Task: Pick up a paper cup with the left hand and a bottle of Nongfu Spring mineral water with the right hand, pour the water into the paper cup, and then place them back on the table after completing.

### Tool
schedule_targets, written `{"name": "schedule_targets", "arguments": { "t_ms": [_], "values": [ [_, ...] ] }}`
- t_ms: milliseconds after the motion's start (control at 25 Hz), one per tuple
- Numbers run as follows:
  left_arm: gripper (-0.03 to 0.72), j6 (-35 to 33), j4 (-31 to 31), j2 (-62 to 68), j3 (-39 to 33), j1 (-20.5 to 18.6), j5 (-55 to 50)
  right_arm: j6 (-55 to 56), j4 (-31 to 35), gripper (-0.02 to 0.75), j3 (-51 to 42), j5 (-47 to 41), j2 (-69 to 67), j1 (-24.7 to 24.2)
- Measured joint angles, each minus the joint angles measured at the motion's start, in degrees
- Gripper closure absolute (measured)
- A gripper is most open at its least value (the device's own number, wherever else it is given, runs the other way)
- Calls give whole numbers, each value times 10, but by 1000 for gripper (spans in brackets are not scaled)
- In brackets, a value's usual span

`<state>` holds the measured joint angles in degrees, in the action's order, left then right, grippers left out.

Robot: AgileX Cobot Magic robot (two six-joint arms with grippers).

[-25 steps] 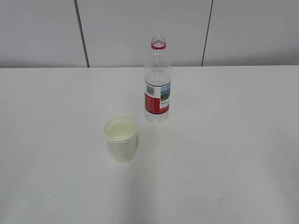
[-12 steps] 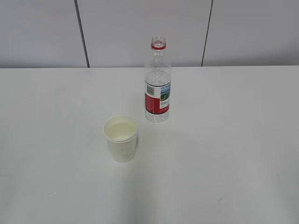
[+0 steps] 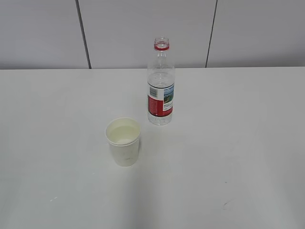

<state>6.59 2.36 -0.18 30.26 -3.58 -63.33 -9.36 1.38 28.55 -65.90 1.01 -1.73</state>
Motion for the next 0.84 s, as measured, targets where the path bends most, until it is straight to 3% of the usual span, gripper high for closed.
{"name": "schedule_targets", "arguments": {
  "t_ms": [840],
  "values": [
    [450, 0, 0, 0, 0, 0, 0, 0, 0, 150, 0, 0, 0, 0]
  ]
}}
